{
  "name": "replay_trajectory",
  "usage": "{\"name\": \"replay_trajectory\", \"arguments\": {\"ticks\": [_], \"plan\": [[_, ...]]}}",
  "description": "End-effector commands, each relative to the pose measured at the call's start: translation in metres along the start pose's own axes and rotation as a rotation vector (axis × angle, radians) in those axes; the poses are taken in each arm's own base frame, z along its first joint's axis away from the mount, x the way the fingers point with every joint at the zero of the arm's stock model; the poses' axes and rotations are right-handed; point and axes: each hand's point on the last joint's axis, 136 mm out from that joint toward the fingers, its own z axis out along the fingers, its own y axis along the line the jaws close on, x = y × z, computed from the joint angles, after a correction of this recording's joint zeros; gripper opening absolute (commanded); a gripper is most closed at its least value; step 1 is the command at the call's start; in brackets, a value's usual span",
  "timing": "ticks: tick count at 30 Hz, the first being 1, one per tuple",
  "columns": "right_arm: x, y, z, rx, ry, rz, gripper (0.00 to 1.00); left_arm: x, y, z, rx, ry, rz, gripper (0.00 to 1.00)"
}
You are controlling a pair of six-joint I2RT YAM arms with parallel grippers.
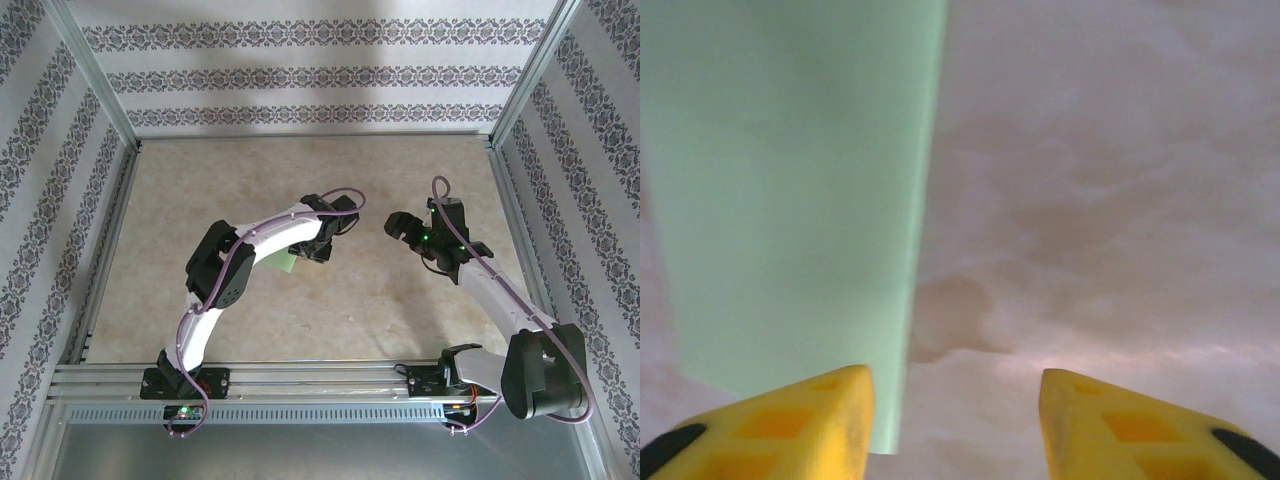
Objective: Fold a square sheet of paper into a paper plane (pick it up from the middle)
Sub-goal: Turn over the paper at the center of the table, then move the paper to the center of the table.
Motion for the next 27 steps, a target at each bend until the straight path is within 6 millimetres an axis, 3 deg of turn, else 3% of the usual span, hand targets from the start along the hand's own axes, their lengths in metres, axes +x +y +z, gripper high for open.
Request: {"name": "replay_trajectory", "arguments": {"ticks": [1,5,8,13,16,21,24,27], "plan": [[-0.001,0.005,0.002,-0.032,0.01,0.03,0.83,-0.022,-0.013,-0.045,0.279,-0.083,-0.091,0.54],[0.013,0.02,0.015,-0.045,0.075,-0.008,0.81,-0.032,0.016,-0.068,0.399,-0.161,-0.206,0.61],[0.034,0.042,0.032,-0.049,0.141,-0.06,0.78,-0.032,0.06,-0.069,0.415,-0.215,-0.34,0.67],[0.084,0.096,0.066,-0.084,0.268,-0.158,0.74,-0.009,0.142,-0.058,0.38,-0.282,-0.589,0.79],[0.117,0.135,0.085,-0.131,0.34,-0.228,0.72,0.006,0.176,-0.054,0.372,-0.331,-0.705,0.87],[0.169,0.174,0.12,-0.17,0.459,-0.3,0.67,0.027,0.197,-0.046,0.46,-0.336,-0.841,0.97],[0.183,0.194,0.133,-0.196,0.489,-0.322,0.64,0.033,0.197,-0.044,0.49,-0.327,-0.844,1.0],[0.187,0.199,0.146,-0.18,0.486,-0.338,0.63,0.036,0.199,-0.043,0.485,-0.325,-0.832,1.0]]}}
